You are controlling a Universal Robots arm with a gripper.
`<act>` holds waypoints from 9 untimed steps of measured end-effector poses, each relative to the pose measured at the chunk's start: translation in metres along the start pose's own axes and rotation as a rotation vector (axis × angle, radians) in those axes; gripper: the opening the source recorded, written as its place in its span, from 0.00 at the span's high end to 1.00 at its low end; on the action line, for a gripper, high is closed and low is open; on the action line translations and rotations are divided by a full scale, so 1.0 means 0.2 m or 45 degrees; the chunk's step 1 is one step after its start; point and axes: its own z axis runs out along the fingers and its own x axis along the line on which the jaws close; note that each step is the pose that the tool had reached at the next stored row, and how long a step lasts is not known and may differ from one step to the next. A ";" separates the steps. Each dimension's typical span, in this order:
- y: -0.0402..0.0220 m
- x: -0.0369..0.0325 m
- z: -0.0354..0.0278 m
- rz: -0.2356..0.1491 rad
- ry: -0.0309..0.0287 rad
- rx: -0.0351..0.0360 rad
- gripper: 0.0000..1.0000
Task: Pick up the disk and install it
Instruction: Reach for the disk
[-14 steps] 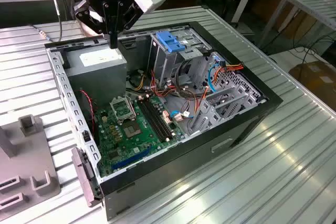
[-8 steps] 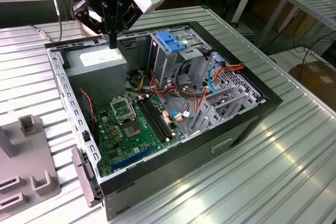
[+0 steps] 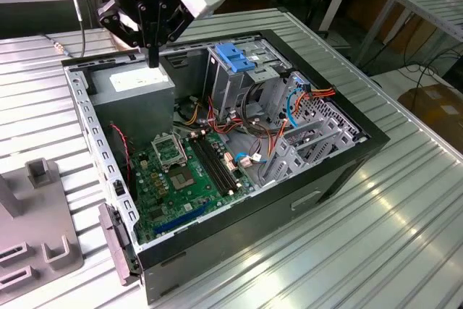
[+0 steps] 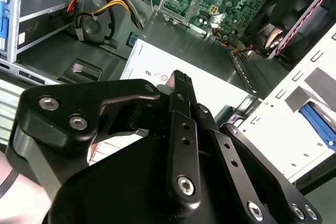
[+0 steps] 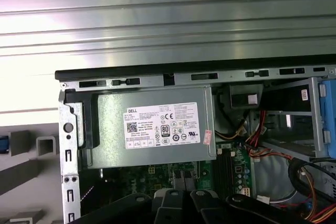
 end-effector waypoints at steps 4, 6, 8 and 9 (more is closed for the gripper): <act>0.000 0.006 0.000 0.000 0.0000 0.0000 0.90; -0.001 0.009 0.000 0.000 0.0000 -0.0001 0.90; -0.001 0.012 0.000 0.000 0.0001 0.0000 0.90; -0.001 0.016 0.000 0.000 0.0000 0.0000 0.90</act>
